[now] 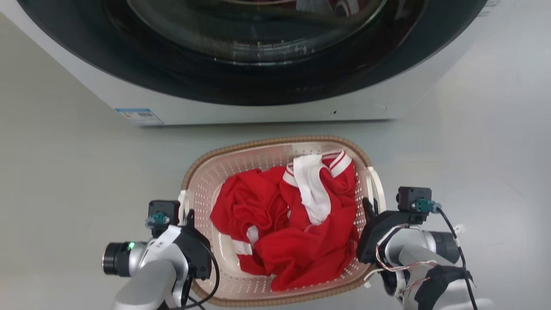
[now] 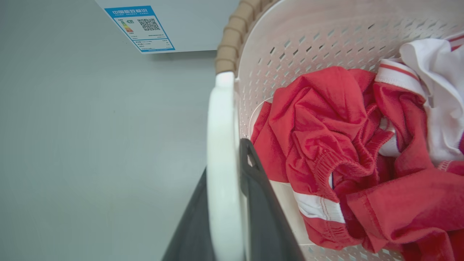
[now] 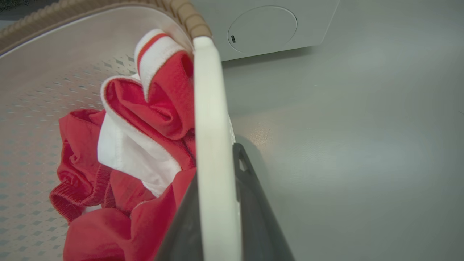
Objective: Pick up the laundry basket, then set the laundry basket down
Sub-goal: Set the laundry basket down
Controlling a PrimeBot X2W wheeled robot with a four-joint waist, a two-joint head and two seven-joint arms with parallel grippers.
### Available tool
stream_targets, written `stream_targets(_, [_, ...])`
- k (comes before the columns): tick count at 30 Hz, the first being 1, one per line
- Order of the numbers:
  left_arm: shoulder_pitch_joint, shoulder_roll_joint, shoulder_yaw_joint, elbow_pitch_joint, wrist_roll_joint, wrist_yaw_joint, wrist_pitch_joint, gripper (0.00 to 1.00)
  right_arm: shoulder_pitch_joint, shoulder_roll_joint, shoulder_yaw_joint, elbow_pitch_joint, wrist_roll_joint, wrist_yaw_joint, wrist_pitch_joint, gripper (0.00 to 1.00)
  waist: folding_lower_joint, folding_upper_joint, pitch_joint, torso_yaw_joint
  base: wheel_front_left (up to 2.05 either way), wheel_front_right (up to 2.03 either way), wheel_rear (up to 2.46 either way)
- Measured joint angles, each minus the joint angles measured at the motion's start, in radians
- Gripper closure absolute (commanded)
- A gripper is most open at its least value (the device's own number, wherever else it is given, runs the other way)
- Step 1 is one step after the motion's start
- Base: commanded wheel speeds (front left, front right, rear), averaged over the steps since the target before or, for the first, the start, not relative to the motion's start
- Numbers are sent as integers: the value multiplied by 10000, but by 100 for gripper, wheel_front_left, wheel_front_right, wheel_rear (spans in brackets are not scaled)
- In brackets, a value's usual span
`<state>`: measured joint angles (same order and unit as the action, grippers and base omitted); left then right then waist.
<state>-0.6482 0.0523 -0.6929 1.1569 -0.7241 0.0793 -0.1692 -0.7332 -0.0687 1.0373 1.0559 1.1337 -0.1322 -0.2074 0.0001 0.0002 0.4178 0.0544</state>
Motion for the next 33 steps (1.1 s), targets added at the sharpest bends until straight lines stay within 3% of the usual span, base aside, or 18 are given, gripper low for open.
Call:
stream_targets(23, [-2184,-10,207,-209,322,188,-510,100,-2286,-163,-339,437,-449,173,-320,100,1,0,3410,132,0,0,0])
stream_targets(33, [-2731,71,257,-188,497,261,-669,100,-2658,-146,-424,552,-625,270,-408,100,0,0,4214,165,0,0,0])
